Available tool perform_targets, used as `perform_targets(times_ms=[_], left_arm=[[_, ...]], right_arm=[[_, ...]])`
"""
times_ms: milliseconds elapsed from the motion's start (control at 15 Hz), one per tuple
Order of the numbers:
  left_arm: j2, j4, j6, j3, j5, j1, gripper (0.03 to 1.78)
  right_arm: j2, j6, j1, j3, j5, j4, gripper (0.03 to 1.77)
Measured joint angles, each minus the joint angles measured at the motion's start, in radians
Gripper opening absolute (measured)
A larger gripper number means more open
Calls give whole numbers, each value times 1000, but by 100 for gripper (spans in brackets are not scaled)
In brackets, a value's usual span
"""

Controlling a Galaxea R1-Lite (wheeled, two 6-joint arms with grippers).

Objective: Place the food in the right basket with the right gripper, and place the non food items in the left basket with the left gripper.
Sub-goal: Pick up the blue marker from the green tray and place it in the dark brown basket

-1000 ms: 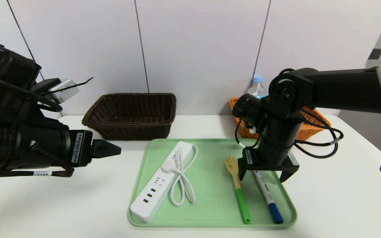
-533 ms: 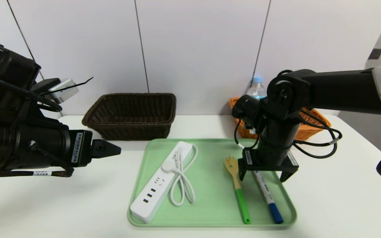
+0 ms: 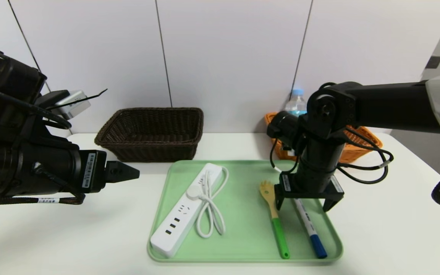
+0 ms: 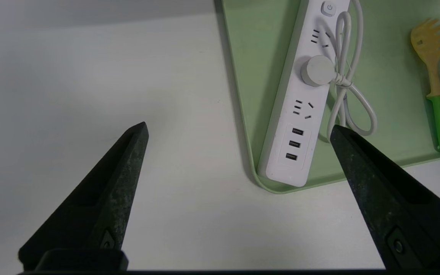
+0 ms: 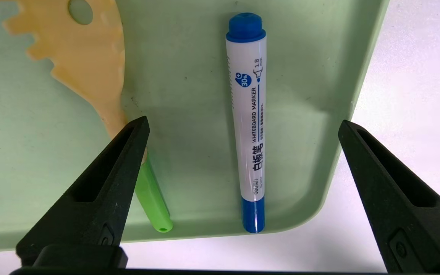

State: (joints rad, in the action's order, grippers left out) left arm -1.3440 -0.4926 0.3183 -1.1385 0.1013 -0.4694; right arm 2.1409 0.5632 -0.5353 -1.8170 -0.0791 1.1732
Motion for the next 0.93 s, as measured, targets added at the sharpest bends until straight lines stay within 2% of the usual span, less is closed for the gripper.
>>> perform_targets(times_ms=[933], left_arm=[[0, 0, 0, 0, 0, 0, 169]], right_arm=[[18, 0, 8, 1, 0, -2, 170]])
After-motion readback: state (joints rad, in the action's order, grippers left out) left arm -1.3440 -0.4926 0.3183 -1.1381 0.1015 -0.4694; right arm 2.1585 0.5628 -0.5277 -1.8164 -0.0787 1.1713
